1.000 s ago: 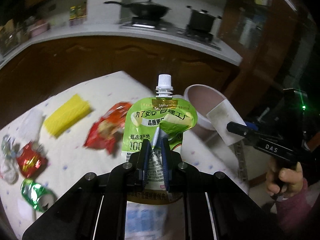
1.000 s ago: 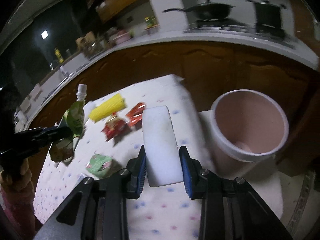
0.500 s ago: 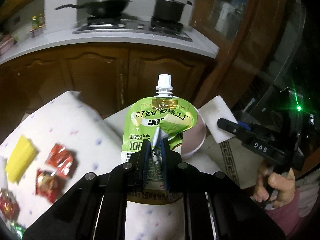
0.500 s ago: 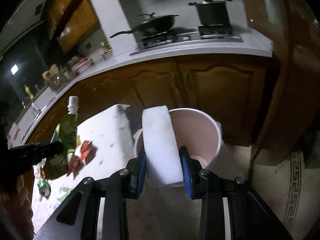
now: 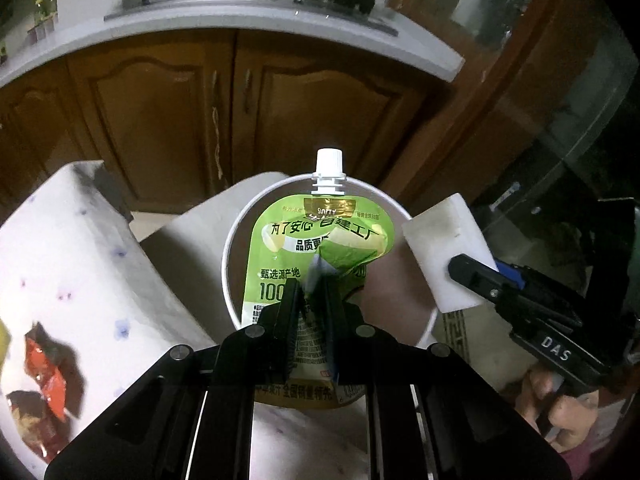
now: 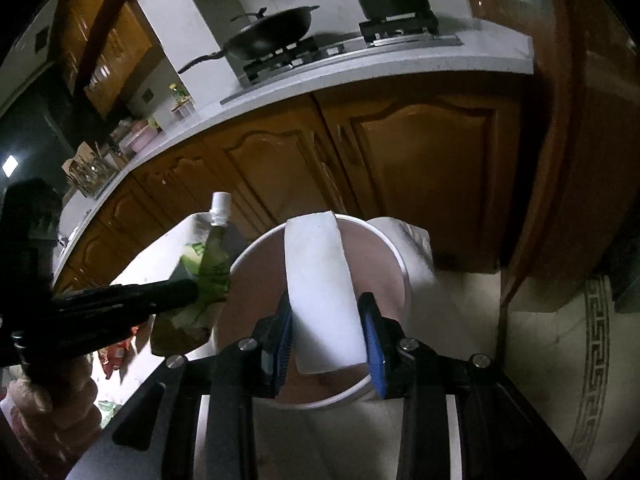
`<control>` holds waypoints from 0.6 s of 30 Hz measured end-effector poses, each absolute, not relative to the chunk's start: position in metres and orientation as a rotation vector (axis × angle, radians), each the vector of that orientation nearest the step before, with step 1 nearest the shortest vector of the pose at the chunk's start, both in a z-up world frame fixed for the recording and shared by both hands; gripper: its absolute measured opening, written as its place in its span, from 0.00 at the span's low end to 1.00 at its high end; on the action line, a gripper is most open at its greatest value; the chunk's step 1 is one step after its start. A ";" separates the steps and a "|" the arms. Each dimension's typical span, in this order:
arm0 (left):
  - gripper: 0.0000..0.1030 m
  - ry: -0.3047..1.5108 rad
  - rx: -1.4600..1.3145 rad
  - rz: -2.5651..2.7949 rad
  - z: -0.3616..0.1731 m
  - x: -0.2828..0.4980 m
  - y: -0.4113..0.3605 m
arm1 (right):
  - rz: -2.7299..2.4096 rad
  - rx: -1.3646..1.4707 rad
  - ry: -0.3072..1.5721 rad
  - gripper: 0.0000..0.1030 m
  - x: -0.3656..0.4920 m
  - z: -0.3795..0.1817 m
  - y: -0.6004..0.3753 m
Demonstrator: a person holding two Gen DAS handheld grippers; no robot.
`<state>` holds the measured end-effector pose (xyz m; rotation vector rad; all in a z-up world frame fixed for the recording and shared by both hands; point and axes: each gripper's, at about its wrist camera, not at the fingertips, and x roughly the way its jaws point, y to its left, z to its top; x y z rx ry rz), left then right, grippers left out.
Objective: Collect trash
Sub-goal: 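Carry the pouch and foam block to the bin and release both tools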
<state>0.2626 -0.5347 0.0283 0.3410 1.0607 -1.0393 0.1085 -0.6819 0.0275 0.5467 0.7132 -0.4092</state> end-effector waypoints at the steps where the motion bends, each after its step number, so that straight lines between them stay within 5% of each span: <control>1: 0.10 1.069 0.341 -1.040 0.025 0.264 -0.536 | -0.409 0.551 0.717 0.32 0.110 0.025 -0.684; 13: 0.13 1.125 0.370 -1.018 -0.005 0.275 -0.546 | -0.385 0.579 0.769 0.40 0.125 0.004 -0.693; 18: 0.25 1.113 0.361 -1.025 -0.001 0.275 -0.542 | -0.379 0.604 0.763 0.48 0.121 0.003 -0.697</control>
